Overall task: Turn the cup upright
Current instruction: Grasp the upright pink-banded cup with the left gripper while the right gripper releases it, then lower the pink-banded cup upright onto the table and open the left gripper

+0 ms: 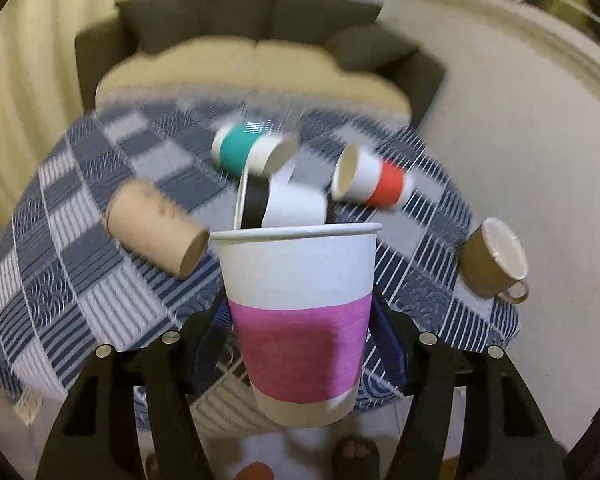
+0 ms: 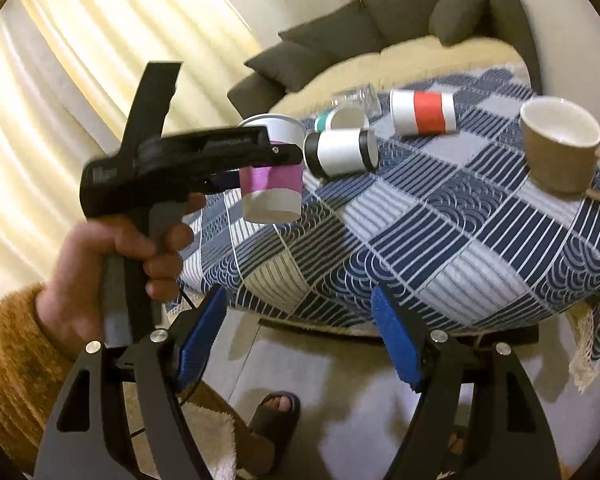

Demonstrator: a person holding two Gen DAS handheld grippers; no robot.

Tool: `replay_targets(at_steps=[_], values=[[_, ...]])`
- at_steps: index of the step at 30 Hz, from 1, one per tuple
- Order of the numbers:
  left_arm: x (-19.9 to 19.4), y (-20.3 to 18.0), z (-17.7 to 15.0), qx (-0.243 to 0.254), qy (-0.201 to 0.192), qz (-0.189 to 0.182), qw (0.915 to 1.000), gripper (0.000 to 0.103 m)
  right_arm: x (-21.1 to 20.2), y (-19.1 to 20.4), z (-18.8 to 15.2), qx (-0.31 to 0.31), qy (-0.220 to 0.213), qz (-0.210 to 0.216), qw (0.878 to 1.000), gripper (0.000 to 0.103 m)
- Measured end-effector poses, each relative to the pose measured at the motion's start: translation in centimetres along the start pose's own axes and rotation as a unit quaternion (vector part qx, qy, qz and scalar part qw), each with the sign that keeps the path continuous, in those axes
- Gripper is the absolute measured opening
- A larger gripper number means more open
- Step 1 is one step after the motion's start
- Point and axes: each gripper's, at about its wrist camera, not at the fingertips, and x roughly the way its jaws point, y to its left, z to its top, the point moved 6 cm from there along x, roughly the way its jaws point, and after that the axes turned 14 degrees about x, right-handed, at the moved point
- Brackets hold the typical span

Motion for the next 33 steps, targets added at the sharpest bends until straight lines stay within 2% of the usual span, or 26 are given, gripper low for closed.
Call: replay_targets(at_steps=[3,5,12,14,19,25,33], values=[[-1.2,-0.7,-0.1,0.024,-0.076,0.006,0.9968,0.064,-1.2,0.4,0.5,-0.014,-0.027,-0.003,1.0,0.074],[-1.8,-1.2,-0.6,0.039,-0.126,0.021,0.991,0.064,-1.8,0.5,0.8,-0.023,-0.042,-0.007,0.999,0.074],[-1.7,-2.2,-2.8,0.06,-0.239,0.069,0.9668,0.064,-3.2,0.9,1.4,-0.033,-0.071,0.004,0.997,0.074],[-1.3,-2.2,-3.4,0.056,-0.255,0.081,0.9619,0.064,-3.5,0.9,1.5,-0.038,-0.076,0.003,0.996,0.074],[-0.6,-2.0,-5.2,0.051,-0.29,0.14,0.9452,0.064,-3.6,1.3,1.6,-0.057,-0.084,-0.002,0.995,0.074],[0.7,-3.2,-7.0,0.075,-0.297,0.168,0.9368,0.065,-2.6,1.0,1.3,-0.061,-0.072,-0.014,0.995,0.074],[2.3,-2.6,-8.0,0.071,-0.299,0.189,0.9326,0.066,-1.2,0.9,1.1,-0.07,-0.054,-0.028,0.996,0.074]])
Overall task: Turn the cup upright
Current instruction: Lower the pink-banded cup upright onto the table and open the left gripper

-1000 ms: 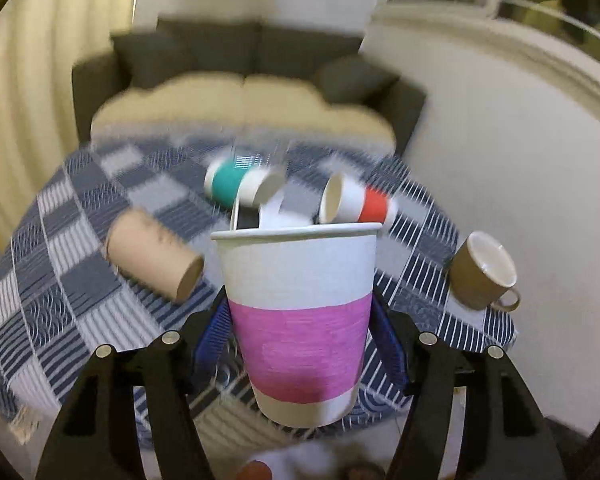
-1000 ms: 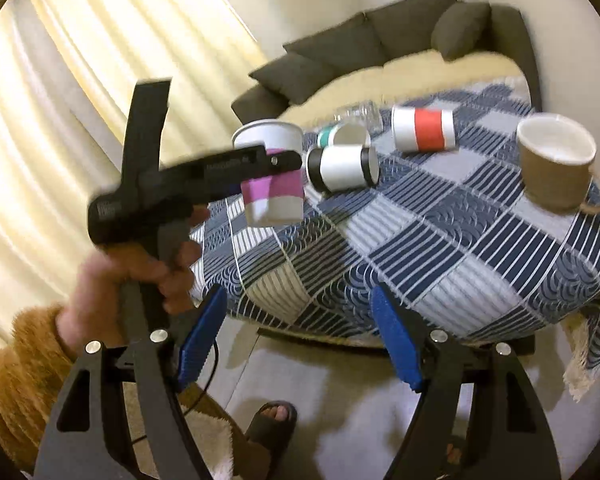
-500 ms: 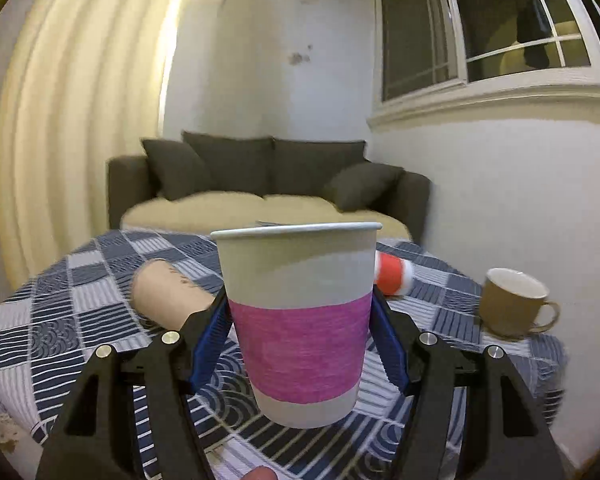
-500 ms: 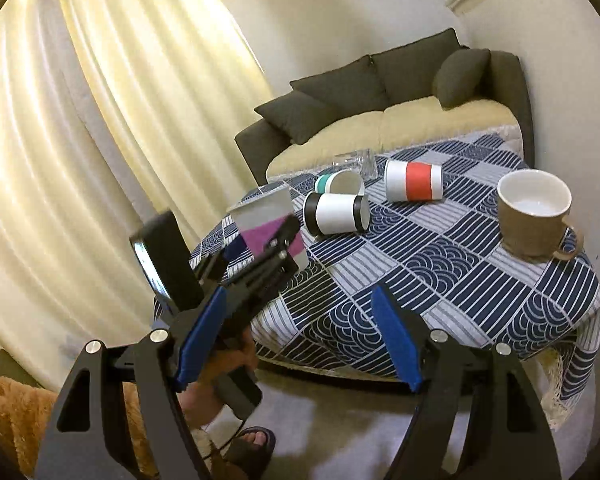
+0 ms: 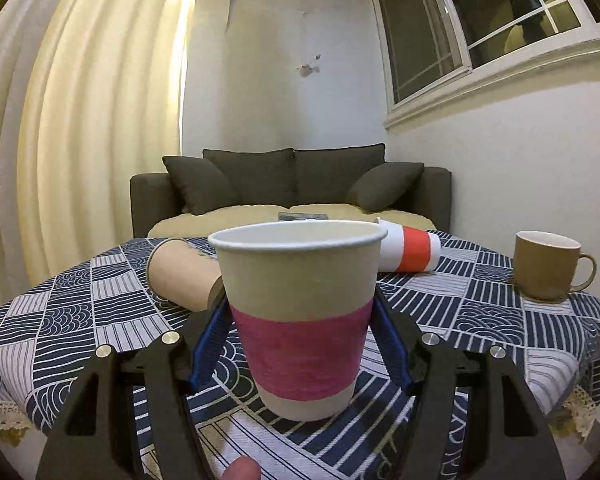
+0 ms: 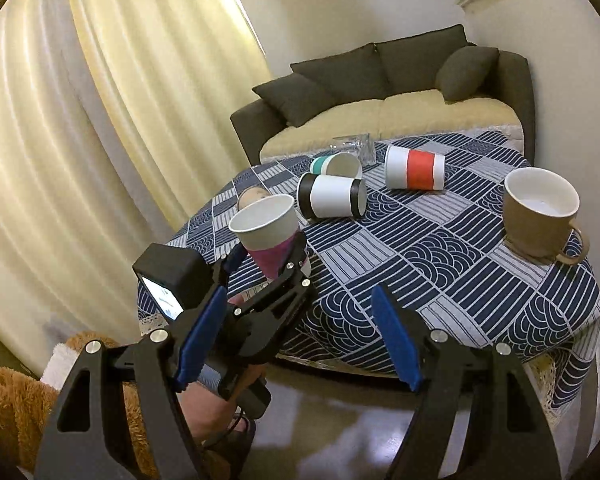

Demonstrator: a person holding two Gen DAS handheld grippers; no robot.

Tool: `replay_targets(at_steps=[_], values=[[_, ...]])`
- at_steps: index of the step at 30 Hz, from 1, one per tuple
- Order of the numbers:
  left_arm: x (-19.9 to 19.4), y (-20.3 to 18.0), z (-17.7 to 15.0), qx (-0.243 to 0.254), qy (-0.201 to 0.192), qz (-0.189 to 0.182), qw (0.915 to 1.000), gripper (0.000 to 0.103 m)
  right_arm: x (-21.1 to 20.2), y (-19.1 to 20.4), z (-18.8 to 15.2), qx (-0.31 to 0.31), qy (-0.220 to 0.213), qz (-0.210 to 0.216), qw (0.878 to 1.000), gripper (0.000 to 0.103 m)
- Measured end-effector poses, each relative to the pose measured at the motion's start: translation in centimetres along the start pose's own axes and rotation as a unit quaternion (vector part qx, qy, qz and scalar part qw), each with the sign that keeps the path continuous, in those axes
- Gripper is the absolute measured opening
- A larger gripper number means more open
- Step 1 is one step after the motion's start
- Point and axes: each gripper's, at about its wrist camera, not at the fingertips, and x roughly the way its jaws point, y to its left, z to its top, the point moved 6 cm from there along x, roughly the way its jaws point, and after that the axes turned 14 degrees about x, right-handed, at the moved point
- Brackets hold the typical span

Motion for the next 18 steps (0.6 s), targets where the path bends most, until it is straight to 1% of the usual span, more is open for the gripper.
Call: replay_targets(at_steps=[8,9,10,11,12,18], values=[[0.75,0.34,-0.95,-0.003,0.011,-0.001,0.9999,0.067,0.82,-0.37,-0.05,0.009,0.011,-0.007,1.0,0.074],[0.8,0.24,-1.01,-0.002,0.013,-0.004,0.9999,0.07,0.89,-0.37,-0.08,0.009,0.012,-0.008,1.0,0.074],[0.8,0.21,-1.06,-0.003,0.015,-0.004,0.9999,0.076,0.91,-0.33,-0.09,0.009,0.012,-0.009,1.0,0.074],[0.8,0.24,-1.03,-0.004,0.015,-0.003,0.9999,0.087,0.93,-0.29,-0.09,0.008,0.013,-0.009,1.0,0.074],[0.73,0.3,-1.02,-0.008,0.017,-0.002,0.9998,0.093,0.98,-0.28,-0.09,0.008,0.014,-0.01,1.0,0.074],[0.44,0.47,-0.55,-0.011,0.013,-0.005,0.9998,0.093,0.6,-0.45,0.14,0.011,0.006,-0.005,1.0,0.074]])
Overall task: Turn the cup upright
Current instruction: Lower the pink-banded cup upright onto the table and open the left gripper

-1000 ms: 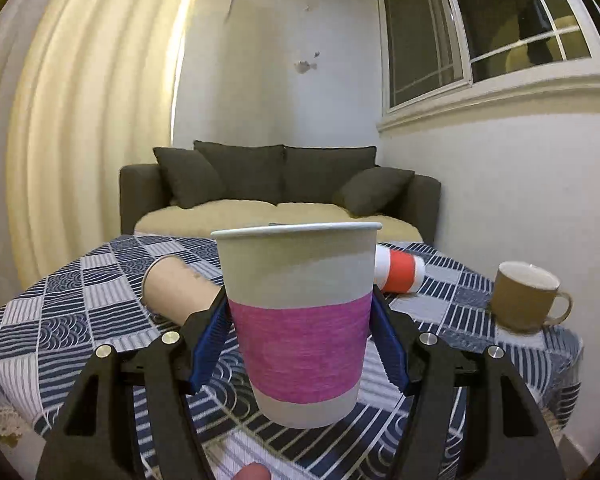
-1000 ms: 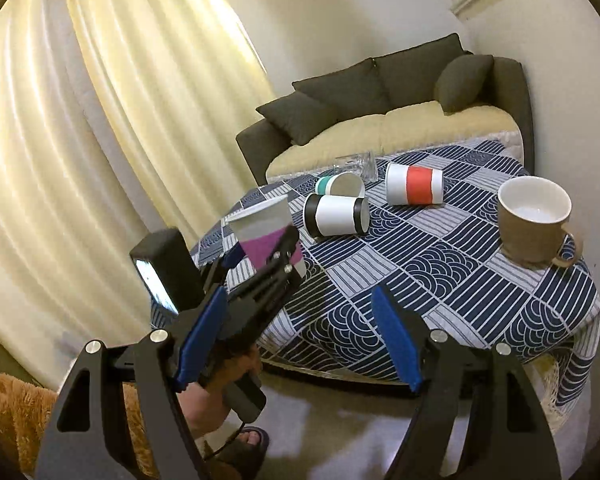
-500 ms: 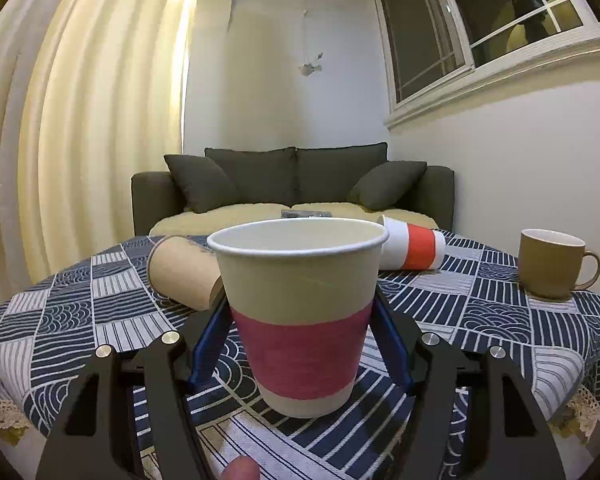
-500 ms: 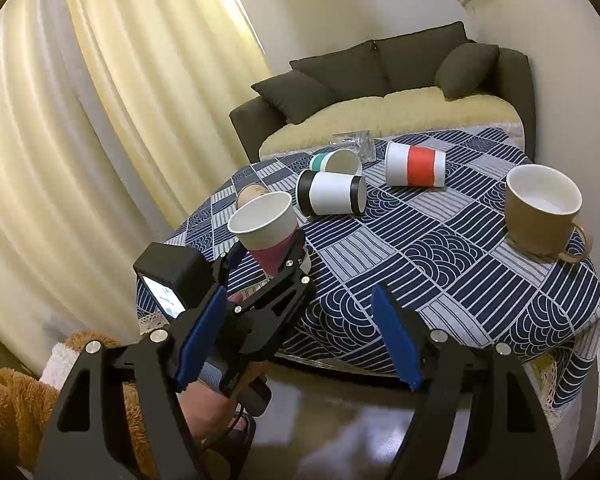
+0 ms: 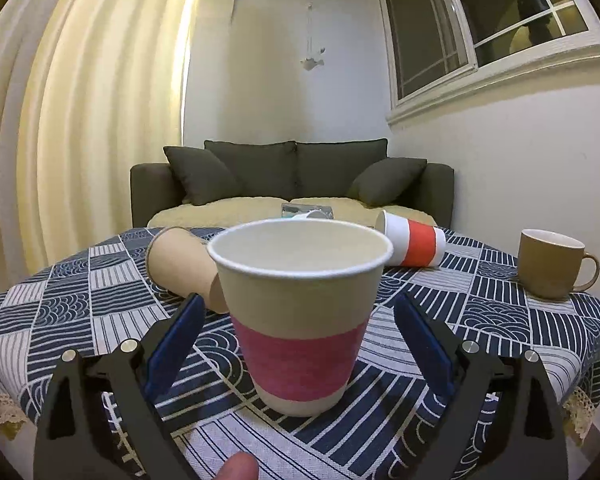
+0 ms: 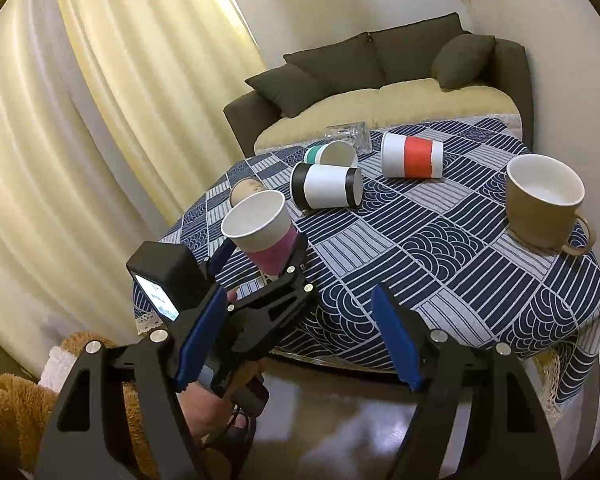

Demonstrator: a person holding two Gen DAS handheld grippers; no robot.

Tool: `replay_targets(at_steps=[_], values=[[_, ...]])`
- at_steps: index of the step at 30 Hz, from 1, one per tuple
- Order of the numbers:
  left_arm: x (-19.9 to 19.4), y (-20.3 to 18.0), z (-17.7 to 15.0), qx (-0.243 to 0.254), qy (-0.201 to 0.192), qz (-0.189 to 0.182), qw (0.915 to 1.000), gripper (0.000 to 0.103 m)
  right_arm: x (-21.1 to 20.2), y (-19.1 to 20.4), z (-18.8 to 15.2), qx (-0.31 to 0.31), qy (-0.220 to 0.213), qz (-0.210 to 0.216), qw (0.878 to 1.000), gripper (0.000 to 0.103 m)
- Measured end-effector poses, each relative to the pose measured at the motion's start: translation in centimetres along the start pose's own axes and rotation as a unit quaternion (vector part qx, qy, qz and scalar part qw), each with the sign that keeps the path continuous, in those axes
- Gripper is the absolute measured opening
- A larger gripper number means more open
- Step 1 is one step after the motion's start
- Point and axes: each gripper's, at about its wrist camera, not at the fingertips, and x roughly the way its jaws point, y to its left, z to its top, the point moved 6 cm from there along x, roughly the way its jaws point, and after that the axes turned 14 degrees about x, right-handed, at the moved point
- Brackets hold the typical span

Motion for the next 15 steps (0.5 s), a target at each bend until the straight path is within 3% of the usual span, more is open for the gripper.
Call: replay_targets(at_steps=[5,10,15], values=[[-1.2,0.7,0.9,-0.001,0.006,-0.004,1.0,0.093,-1.3,0.1,0.4,0.0,-0.024,0.023,0.999,0.078],[-4.3,0.9,2.8,0.009,0.005,-0.032,0.9994,0.093,-2.5,1.3,0.8,-0.014,-0.049,0.043,0.998,0.081],[-7.3,3.1,5.4,0.004,0.006,-0.049,0.9988,0.097,-3.9,2.6,0.8,-0.034,-0.073,0.051,0.995,0.098]])
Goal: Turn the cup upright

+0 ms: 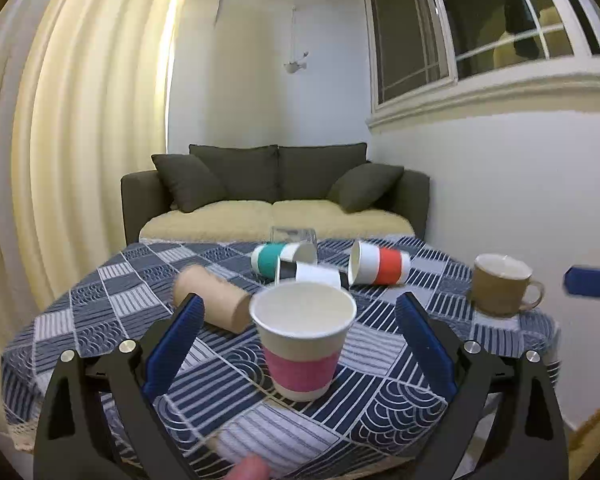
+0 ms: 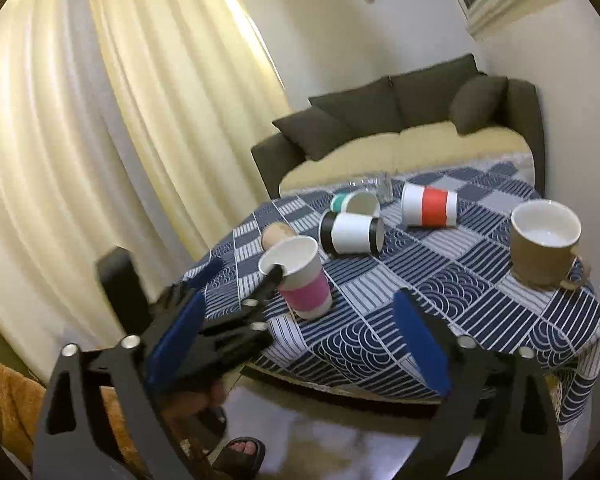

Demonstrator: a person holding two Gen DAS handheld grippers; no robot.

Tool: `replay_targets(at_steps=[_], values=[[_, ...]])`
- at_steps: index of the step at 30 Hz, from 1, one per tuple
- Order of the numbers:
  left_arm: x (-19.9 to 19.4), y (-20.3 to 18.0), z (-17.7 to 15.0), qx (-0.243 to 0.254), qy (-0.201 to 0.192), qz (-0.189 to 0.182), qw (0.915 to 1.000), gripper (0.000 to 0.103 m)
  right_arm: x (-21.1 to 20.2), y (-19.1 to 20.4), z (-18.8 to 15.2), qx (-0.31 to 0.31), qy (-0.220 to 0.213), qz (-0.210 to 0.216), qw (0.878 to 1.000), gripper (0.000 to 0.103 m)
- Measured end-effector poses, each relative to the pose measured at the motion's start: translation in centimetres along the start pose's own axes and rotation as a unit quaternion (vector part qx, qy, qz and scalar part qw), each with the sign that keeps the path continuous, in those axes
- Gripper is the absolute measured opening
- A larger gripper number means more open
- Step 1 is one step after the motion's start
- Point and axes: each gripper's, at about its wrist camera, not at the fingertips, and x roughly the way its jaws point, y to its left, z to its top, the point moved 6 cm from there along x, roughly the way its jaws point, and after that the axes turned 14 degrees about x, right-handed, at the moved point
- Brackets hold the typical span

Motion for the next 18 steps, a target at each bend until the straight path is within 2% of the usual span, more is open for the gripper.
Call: replay_targets(at_steps=[6,10,13,18], values=[[-3.9,2.5,1.5,0.018,0.014,-0.02,0.9996,0.097,-1.4,2.3,0.0,-0.025,-0.016,0.012,0.999,0.098],[-7.1,3.7,2.4,0.022,0.01,-0.049,0.9985,0.097,-2.2,4.1,-0.4,-0.047,-0.016,0.009,0.999,0.098],[-9.2,4.4,2.7,0.019,0.005,-0.066,0.9976,0.097,-2.6,5.3,-1.0,-0.066,-0.014,0.002,0.998,0.098],[-11.5,6.0,2.1,0.01,0.026,-0.088,0.9957,0.097,-3.1,6.6,-2.1,-0.099,-0.005,-0.021,0.995,0.098]])
